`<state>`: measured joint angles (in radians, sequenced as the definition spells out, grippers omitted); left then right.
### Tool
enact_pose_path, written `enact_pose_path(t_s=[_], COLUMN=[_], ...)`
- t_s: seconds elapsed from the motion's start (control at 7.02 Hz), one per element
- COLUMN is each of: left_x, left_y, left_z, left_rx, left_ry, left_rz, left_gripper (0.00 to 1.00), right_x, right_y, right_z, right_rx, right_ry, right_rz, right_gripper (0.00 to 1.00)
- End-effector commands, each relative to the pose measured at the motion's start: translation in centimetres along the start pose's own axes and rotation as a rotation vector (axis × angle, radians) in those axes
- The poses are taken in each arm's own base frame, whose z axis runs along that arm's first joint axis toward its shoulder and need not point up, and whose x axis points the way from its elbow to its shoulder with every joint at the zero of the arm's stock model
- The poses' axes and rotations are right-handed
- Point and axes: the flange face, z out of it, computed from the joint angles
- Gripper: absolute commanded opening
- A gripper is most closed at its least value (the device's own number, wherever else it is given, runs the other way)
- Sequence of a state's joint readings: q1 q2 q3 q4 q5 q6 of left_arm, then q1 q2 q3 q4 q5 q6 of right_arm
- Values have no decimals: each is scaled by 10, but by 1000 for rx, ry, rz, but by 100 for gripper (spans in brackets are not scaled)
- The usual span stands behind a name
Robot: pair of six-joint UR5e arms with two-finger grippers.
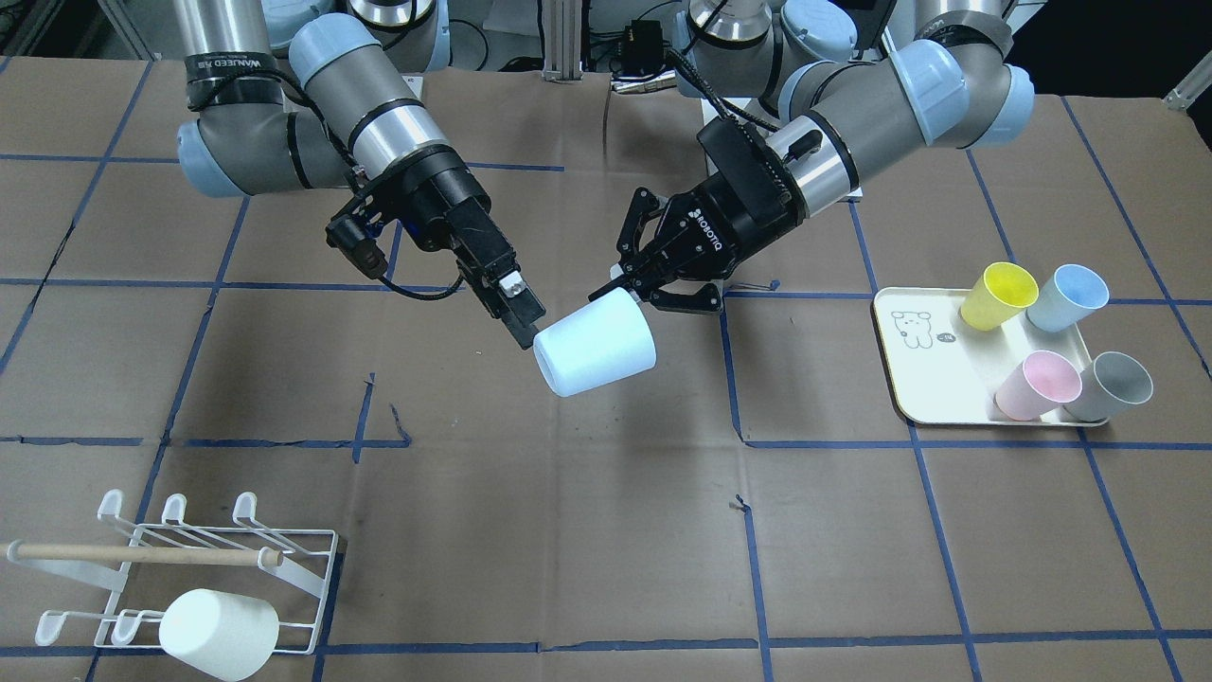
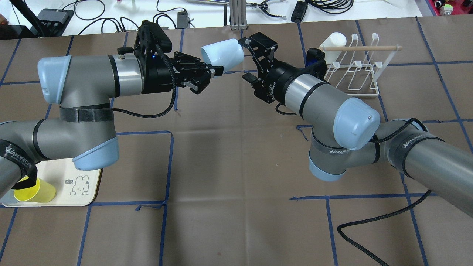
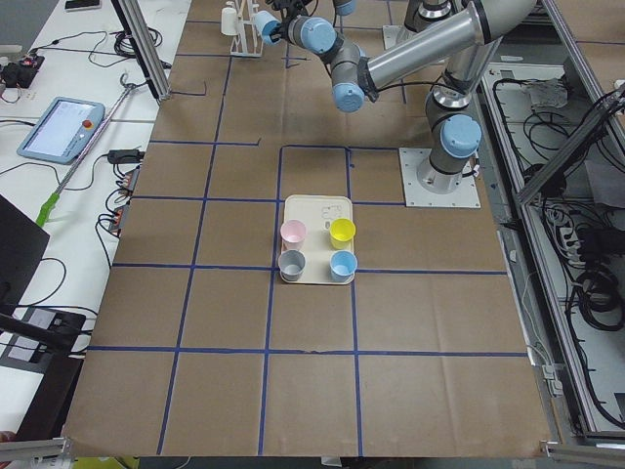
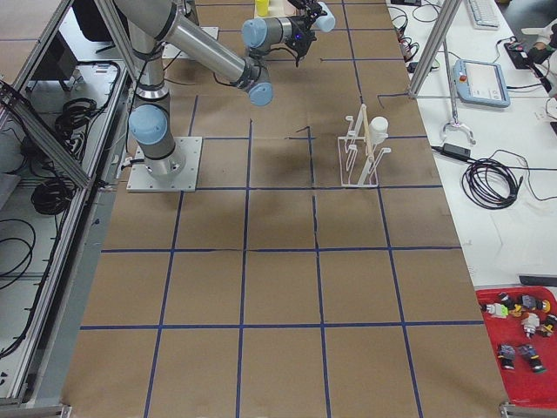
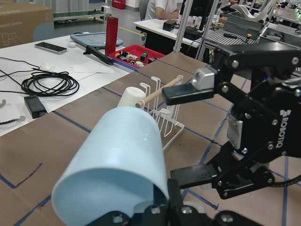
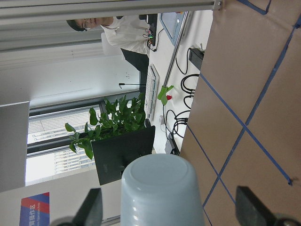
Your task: Transfer IKEA cup to right arm and place on rack
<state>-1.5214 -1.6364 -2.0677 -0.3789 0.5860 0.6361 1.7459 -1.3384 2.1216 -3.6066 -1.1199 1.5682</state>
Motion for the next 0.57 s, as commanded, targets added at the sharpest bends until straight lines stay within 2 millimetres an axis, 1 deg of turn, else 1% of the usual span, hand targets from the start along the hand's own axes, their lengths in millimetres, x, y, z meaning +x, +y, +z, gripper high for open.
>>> enact_pose_path(t_s=[0.0,0.14,0.28,0.43], left_x=[0,1,1,1], left_y=[0,-1,-1,-2], left_z=[-1,-1,-1,-1], left_rx=[1,1,1,2], left_ry=[-1,-1,-1,-2], left_rz=[-5,-6,-8,-5], left_gripper=[0,0,0,0], right_x=[-2,0,1,-2], right_y=[5,6,11,16], right_z=[2,4,12,23], right_rx=[24,21,8,14], right_ry=[-4,1,4,-1], right_rz=[5,9,5,-5], right_gripper=[99,99,99,99])
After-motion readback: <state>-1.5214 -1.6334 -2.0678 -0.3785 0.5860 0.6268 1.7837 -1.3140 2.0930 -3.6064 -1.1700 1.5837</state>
